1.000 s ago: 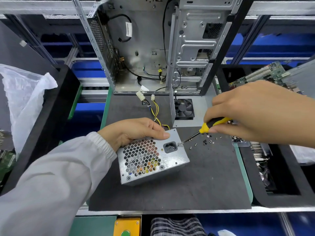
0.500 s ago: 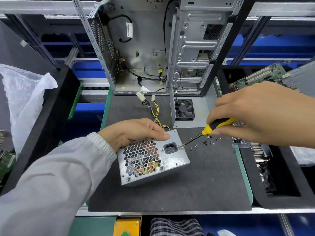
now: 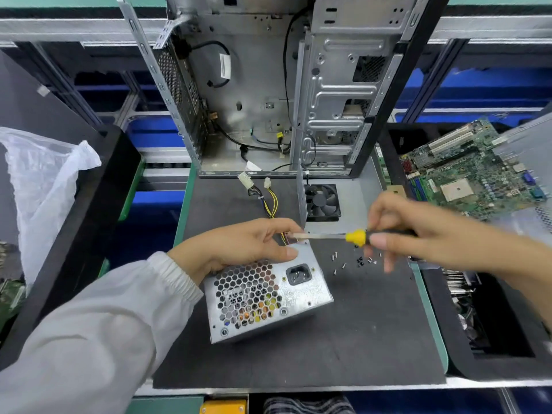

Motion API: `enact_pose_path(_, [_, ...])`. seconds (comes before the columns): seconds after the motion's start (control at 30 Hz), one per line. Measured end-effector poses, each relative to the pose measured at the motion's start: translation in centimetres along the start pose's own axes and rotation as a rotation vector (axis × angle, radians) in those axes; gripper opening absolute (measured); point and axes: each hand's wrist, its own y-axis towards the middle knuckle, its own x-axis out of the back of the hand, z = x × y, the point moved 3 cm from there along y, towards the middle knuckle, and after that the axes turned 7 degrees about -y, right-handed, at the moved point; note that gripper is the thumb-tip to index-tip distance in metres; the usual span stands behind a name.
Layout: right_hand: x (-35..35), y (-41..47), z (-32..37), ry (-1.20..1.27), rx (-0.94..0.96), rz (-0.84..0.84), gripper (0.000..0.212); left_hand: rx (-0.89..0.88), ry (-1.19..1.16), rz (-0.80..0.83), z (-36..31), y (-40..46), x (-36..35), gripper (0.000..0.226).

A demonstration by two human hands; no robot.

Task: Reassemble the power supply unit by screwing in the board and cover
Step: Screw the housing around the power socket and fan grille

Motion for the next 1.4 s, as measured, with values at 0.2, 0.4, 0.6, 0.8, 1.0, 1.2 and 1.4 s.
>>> enact_pose_path(0.2, [-4.4,1.7,-3.7,0.273,-0.024,-0.060,0.018,-0.090,-0.047,0.008,0.4,0.0,-0.2,0.035])
enact_pose_path(0.4, [-3.9,1.5,-4.1,0.296,0.032,-0.010,0.029,-0.046,-0.093,0.014,0.5,-0.1,-0.4,0.036])
enact_pose_path(0.6, [-2.3,1.6,-5.2,0.254,-0.003,-0.220,0.013,-0.024,-0.202,0.002,0.2,-0.4,-0.6,0.033])
enact_pose_path(0.8, [-2.0,1.5,-11.8,-0.115,-0.277,-0.700,0.008,0.000,-0.269,0.046,0.7,0.0,-0.6,0.031])
enact_pose_path(1.0, [-6.0,-0.2,-16.6,-0.242,-0.363,-0.697,0.009,0.045,-0.262,0.021,0.7,0.2,-0.2,0.029])
enact_pose_path(1.2, [-7.3,1.1,-16.5,-0.328,-0.328,-0.707,0.005,0.048,-0.279,0.026,0.4,0.0,-0.3,0.029])
enact_pose_path(1.4, [-8.1,1.0,-15.8,-0.582,-0.229,-0.690,0.011,0.046,-0.264,0.000,0.2,-0.1,-0.3,0.029])
